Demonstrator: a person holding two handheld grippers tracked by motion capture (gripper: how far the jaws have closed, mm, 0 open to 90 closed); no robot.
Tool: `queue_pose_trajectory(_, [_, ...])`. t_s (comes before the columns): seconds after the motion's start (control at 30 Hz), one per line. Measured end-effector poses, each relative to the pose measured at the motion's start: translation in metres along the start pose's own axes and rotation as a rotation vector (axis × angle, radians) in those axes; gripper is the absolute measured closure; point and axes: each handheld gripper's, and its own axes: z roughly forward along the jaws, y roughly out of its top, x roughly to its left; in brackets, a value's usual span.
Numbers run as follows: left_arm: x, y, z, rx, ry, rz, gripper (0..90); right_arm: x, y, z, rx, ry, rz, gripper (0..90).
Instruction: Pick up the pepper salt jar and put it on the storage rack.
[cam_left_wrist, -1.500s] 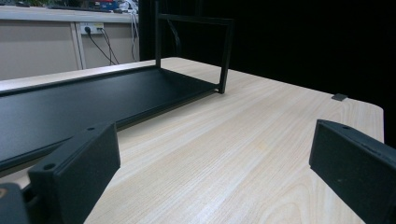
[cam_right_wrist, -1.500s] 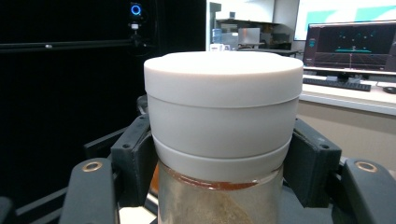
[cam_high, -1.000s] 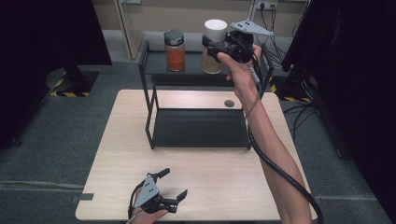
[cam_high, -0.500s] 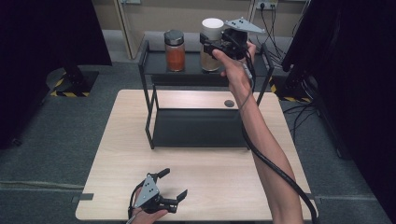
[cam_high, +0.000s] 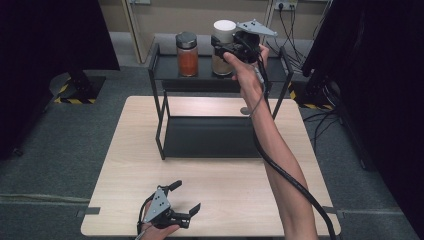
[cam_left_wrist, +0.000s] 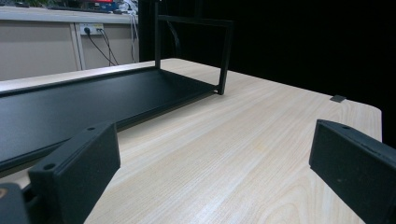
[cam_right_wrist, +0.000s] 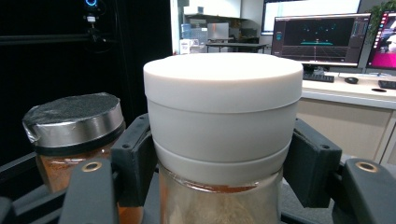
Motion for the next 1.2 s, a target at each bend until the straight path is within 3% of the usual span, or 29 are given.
queue_pose_trajectory(0.57, [0.000, 0.000, 0.000, 0.001, 0.000, 0.004, 1.3, 0.002, -0.002, 0.000, 0.001, -0.010, -0.018, 33.2])
queue_pose_trajectory(0.83, [-0.001, 0.000, 0.000, 0.002, 0.000, 0.006, 1.3, 0.006, 0.001, -0.004, 0.020, -0.034, -0.003, 10.4])
queue_pose_trajectory(1.2, [-0.001, 0.000, 0.000, 0.002, 0.001, 0.005, 1.3, 0.002, -0.004, -0.014, 0.003, -0.014, 0.006, 1.8])
